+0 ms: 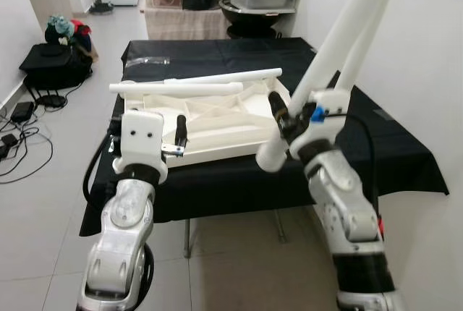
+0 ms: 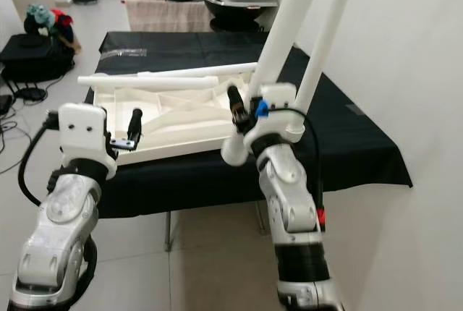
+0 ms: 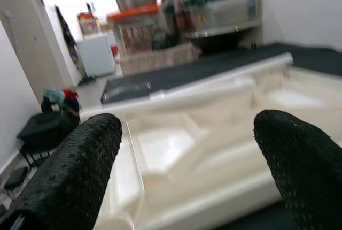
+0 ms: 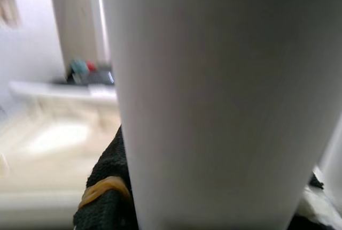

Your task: Building children table

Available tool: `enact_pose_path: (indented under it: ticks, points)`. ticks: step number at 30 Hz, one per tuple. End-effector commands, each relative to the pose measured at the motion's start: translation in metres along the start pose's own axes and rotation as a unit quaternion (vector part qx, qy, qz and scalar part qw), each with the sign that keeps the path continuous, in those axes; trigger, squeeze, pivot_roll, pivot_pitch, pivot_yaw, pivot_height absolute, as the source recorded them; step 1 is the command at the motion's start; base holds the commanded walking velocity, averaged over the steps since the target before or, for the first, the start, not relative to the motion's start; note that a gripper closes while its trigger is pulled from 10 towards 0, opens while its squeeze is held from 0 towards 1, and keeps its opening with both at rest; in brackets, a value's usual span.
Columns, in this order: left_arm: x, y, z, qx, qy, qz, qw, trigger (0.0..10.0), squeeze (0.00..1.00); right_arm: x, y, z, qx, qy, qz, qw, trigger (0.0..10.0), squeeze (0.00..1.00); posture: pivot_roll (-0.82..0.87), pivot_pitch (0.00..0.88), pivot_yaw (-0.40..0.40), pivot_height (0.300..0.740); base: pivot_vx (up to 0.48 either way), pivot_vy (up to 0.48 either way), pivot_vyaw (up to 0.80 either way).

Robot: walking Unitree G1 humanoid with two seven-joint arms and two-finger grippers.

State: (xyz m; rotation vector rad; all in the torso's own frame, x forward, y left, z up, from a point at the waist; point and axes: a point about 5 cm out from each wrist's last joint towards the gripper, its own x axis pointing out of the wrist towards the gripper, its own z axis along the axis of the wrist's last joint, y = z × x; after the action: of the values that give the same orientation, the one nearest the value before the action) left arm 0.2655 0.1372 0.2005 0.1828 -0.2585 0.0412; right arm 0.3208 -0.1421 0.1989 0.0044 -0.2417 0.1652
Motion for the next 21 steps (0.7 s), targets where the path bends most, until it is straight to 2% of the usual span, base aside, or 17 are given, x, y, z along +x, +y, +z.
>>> enact_pose_path:
  ticks: [1, 3, 6, 7, 10, 15, 21]
  points:
    - [-0.003, -0.003, -0.004, 0.004, 0.000, -0.008, 1.000, 10.0, 0.00, -0.002, 0.002, 0.003, -0.023, -0.014, 0.002, 1.000, 10.0, 0.00, -0.02, 0.064, -0.097, 0.740, 0.000, 0.000, 0.00]
    - [-0.008, -0.004, -0.012, 0.007, 0.010, -0.013, 1.000, 10.0, 0.00, -0.008, 0.001, -0.004, -0.030, -0.002, -0.004, 1.000, 10.0, 0.00, -0.02, 0.064, -0.096, 0.740, 0.000, 0.000, 0.00]
    - [-0.037, -0.013, -0.042, 0.021, 0.060, -0.040, 0.997, 10.0, 0.00, -0.039, -0.001, -0.032, -0.062, 0.046, -0.008, 0.997, 10.0, 0.00, -0.02, 0.064, -0.088, 0.740, 0.000, 0.000, 0.00]
    - [-0.037, -0.013, -0.042, 0.021, 0.060, -0.040, 0.997, 10.0, 0.00, -0.039, -0.001, -0.032, -0.062, 0.046, -0.008, 0.997, 10.0, 0.00, -0.02, 0.064, -0.088, 0.740, 0.000, 0.000, 0.00]
    - [-0.056, -0.020, -0.057, 0.012, 0.092, -0.057, 0.994, 10.0, 0.00, -0.059, 0.008, -0.047, -0.062, 0.069, 0.014, 0.996, 10.0, 0.00, -0.03, 0.063, -0.076, 0.740, 0.000, 0.000, 0.00]
    - [-0.060, -0.021, -0.060, 0.012, 0.096, -0.057, 0.994, 10.0, 0.00, -0.065, 0.013, -0.050, -0.059, 0.074, 0.018, 0.995, 10.0, 0.00, -0.02, 0.060, -0.073, 0.740, 0.000, 0.000, 0.00]
    - [-0.056, -0.023, -0.056, 0.009, 0.081, -0.058, 0.995, 10.0, 0.00, -0.064, 0.021, -0.049, -0.062, 0.070, 0.031, 0.995, 10.0, 0.00, -0.02, 0.058, -0.072, 0.740, 0.000, 0.000, 0.80]
